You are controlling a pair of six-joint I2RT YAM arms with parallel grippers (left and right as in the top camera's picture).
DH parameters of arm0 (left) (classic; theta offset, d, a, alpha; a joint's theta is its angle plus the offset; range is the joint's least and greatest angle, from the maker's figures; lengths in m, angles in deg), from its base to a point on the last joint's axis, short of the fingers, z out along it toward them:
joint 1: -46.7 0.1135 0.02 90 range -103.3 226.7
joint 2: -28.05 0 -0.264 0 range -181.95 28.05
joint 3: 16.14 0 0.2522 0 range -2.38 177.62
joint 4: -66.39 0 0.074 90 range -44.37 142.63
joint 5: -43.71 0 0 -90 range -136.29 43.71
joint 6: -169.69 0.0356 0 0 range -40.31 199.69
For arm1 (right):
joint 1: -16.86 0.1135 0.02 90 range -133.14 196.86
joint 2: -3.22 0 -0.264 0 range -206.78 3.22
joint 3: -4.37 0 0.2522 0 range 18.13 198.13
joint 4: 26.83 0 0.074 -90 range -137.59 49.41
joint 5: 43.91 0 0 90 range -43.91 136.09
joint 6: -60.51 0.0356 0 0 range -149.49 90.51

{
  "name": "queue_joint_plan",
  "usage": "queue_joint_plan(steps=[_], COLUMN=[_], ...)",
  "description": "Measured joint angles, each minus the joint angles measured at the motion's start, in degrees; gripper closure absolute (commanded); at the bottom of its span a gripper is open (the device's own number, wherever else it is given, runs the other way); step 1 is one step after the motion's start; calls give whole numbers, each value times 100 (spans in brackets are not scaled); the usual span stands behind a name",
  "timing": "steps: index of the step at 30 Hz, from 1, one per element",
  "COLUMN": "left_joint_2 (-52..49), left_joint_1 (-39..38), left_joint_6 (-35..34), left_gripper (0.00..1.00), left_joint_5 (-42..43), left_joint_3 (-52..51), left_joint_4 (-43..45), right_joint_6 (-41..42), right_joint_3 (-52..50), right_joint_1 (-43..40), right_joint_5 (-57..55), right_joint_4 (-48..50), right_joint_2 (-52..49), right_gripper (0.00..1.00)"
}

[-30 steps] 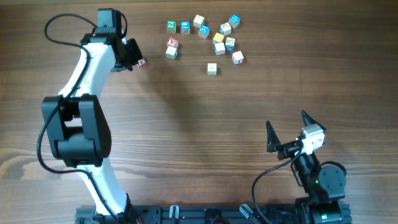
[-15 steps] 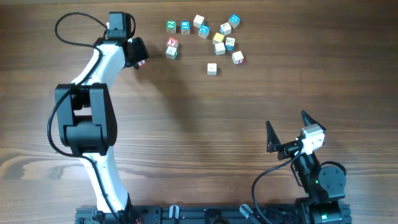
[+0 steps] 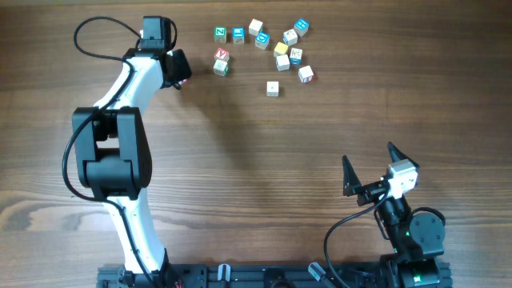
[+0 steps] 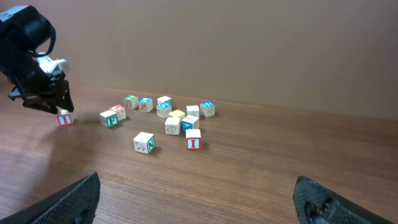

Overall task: Form a horizontal line
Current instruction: 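Close the left gripper on the white block and lift it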

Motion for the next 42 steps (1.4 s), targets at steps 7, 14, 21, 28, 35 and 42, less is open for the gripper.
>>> queue_joint_plan(steps=[7, 14, 21, 28, 35, 42], left_joint_2=[-4, -7, -7, 367, 1941, 2653], left_joint_1=[0, 0, 0, 0, 0, -81], left_joint_6=[26, -11, 44, 109, 107, 131], left_gripper=[65, 64, 75, 73, 72, 76], left_joint_5=[20, 22, 22, 133, 1425, 1696], left_joint_3=[-7, -184, -184, -205, -225, -251], left_joint_4=[-90, 4, 39, -916, -2686, -3993], right_joint_6=[0, 0, 0, 0, 0, 0], right_joint_3=[0, 0, 0, 0, 0, 0], right_joint_1=[0, 0, 0, 0, 0, 0], right_joint_5=[0, 0, 0, 0, 0, 0], right_joint_4=[0, 0, -2, 2, -2, 0], right_joint_2=[0, 0, 0, 0, 2, 0], right_gripper=[1, 0, 0, 0, 0, 0])
